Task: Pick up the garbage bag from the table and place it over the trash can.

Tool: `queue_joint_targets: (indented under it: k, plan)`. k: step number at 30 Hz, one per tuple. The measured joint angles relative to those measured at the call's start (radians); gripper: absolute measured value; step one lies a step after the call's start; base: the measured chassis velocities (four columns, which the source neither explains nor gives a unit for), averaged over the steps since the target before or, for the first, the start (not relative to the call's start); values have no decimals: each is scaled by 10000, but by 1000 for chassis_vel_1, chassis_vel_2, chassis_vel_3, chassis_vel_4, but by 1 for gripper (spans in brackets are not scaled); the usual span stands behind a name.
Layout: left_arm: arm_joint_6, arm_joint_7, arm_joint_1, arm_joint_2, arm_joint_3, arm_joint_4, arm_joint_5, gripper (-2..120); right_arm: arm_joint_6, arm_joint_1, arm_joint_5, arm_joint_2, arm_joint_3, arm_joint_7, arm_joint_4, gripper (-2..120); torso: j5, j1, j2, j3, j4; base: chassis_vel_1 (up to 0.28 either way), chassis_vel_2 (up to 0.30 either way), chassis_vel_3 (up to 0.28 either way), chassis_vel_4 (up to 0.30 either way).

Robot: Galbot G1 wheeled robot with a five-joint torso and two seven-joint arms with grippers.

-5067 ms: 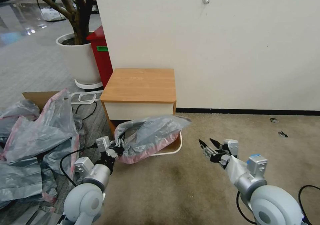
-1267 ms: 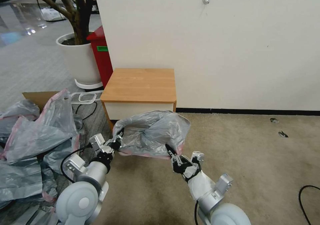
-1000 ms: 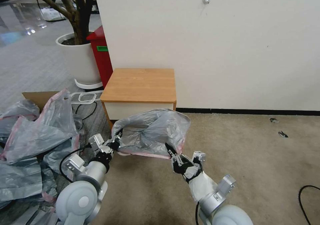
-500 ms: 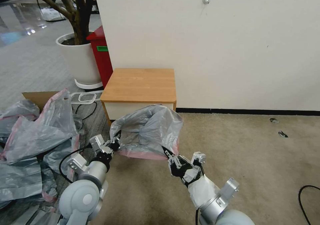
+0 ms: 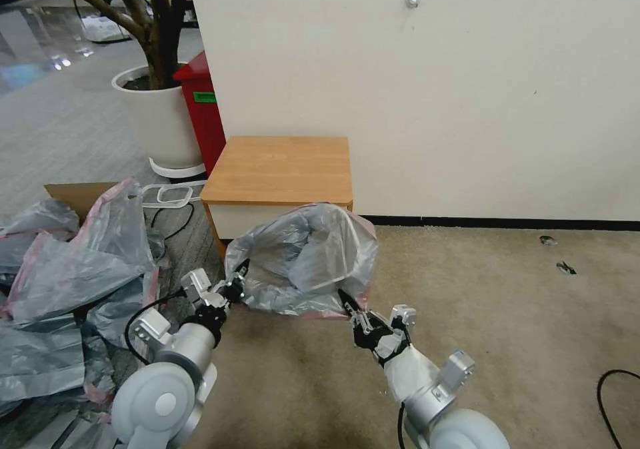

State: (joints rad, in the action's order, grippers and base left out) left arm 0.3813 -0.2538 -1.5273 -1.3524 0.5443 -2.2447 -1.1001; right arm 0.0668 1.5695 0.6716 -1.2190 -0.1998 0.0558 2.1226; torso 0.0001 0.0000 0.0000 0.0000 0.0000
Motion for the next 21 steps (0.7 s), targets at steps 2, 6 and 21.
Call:
queue_joint_targets:
  k: [2, 6, 21]
  plan:
    - [58, -29, -10, -27, -3, -39, -97, 4, -43, -24, -226, 4, -46, 7, -82, 0, 0, 0, -1, 0, 0, 0, 0, 0, 0]
    - [122, -62, -3, -36, -2, -52, -141, 4, -193, -40, -972, 5, -154, -6, -172, 0, 0, 0, -1, 0, 0, 0, 0, 0, 0]
    - [145, -162, 458, 226, 404, 490, -192, 4, -931, 1297, -4270, 235, -1065, 1183, 894, 45, -2, 0, -1, 0, -1, 0, 0, 0, 0]
